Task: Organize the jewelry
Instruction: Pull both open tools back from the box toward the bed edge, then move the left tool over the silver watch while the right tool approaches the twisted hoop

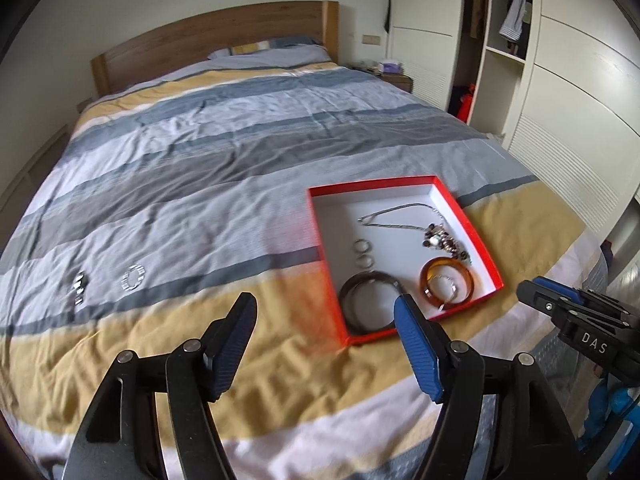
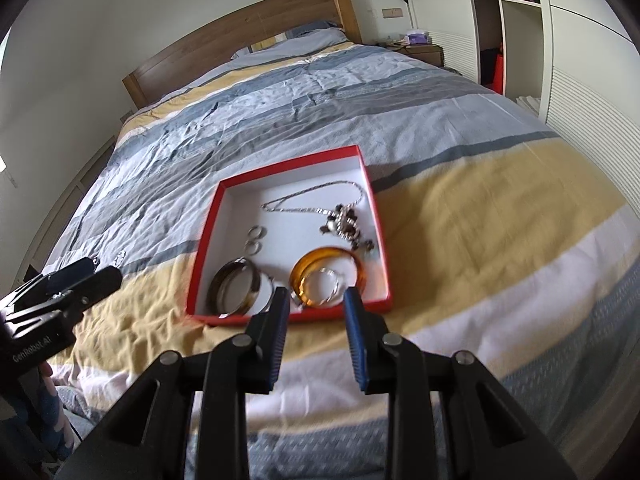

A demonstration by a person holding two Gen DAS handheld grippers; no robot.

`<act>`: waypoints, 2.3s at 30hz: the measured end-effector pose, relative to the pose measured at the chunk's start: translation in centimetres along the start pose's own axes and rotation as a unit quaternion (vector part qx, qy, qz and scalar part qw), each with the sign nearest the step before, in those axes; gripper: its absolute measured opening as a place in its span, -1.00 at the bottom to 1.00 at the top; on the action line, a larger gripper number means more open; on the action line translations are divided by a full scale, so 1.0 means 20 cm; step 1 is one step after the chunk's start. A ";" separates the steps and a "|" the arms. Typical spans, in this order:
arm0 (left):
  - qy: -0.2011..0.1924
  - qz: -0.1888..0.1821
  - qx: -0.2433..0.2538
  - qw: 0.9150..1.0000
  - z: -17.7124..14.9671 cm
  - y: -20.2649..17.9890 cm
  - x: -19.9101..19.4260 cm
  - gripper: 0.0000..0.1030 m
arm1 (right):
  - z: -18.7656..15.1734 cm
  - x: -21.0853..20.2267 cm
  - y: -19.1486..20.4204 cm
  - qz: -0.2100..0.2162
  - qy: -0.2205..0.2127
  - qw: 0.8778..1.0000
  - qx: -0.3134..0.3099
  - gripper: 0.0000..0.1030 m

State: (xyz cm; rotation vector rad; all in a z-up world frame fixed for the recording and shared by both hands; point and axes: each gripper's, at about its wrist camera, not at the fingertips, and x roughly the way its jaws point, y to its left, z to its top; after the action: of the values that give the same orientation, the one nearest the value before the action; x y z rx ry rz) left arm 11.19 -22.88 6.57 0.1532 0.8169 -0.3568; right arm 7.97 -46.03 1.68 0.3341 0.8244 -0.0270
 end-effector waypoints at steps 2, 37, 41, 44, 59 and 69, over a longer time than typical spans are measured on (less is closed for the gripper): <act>-0.003 0.006 -0.005 1.000 -0.04 0.04 -0.06 0.38 | -0.03 -0.05 0.03 0.001 -0.001 1.000 0.000 -0.47; -0.022 0.090 -0.121 0.988 -0.53 0.86 -0.40 0.53 | -0.18 -0.13 0.71 0.003 0.028 0.994 -0.105 -0.32; -0.003 0.099 -0.149 0.984 -0.60 1.02 -0.35 0.53 | -0.18 -0.04 0.81 0.013 0.042 0.992 -0.122 -0.29; 0.007 0.105 -0.166 0.981 -0.63 1.12 -0.30 0.53 | -0.17 0.04 0.89 0.021 0.054 0.989 -0.136 -0.28; -0.002 0.129 -0.203 0.971 -0.38 1.68 0.11 0.53 | 0.04 0.74 1.38 0.105 0.100 0.967 -0.210 -0.16; -0.012 0.140 -0.201 0.970 -0.19 1.87 0.51 0.53 | 0.10 1.19 1.68 0.161 0.112 0.948 -0.253 -0.04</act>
State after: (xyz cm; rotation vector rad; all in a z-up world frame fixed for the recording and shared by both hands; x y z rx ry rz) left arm 28.80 10.26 -3.65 -0.1138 0.8154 0.0768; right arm 30.68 -12.20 -4.83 -0.0193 0.9588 0.5296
